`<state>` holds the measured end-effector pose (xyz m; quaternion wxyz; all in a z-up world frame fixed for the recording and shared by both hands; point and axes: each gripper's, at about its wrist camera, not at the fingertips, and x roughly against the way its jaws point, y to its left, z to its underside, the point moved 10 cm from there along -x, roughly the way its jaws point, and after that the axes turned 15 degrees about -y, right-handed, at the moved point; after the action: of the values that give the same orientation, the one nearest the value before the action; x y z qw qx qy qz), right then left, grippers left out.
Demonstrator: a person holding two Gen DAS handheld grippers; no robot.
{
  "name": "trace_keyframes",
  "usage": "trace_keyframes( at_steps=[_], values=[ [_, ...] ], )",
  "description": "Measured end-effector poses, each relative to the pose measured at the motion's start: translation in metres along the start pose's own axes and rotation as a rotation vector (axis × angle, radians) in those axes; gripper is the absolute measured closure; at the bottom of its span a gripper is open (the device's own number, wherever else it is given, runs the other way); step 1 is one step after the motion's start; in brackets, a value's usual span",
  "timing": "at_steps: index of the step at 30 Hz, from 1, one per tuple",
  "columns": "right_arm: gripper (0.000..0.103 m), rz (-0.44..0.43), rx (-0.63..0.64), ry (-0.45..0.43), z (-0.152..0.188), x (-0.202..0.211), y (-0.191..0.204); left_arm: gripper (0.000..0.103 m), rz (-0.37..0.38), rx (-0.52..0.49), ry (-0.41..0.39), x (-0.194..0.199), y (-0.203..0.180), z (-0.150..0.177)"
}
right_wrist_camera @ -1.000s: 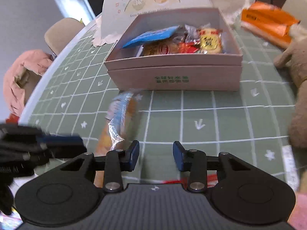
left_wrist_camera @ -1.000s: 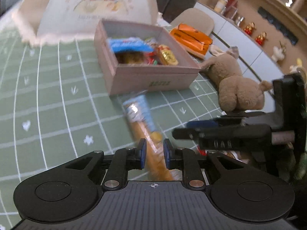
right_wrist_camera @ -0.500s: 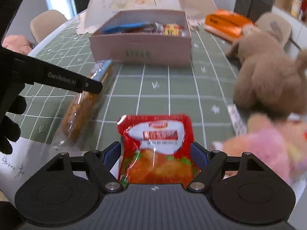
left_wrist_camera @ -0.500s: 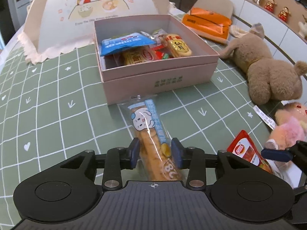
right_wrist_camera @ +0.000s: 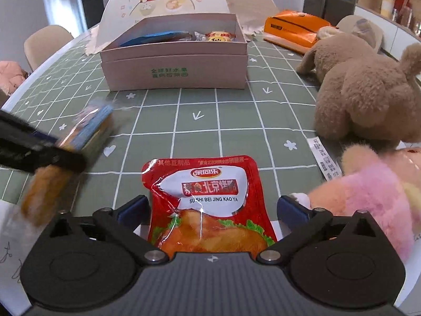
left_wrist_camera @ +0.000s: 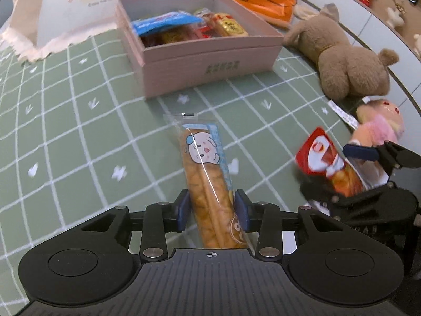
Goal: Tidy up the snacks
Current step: 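Hold the bread stick with the left tool while the right tool regrips the chicken bag corner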
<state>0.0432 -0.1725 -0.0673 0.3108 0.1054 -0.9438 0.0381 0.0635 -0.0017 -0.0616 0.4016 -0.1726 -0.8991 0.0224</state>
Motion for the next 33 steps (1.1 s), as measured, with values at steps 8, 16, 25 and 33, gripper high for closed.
trace_keyframes(
  at_steps=[8,16,25,33],
  values=[
    [0.004,-0.092,0.063,0.072,-0.004,-0.002,0.0,0.06,0.008,0.036,-0.026,0.001,0.002,0.0],
    [0.055,-0.187,0.051,0.133,-0.017,0.021,0.01,0.062,0.004,0.069,-0.039,0.0,0.004,-0.002],
    [0.083,-0.228,-0.043,0.043,-0.056,0.045,0.011,0.062,-0.021,0.062,-0.036,-0.003,0.002,-0.004],
    [0.085,-0.185,-0.046,0.013,-0.063,0.047,-0.002,0.062,-0.069,0.072,-0.036,-0.005,0.0,-0.003]
  ],
)
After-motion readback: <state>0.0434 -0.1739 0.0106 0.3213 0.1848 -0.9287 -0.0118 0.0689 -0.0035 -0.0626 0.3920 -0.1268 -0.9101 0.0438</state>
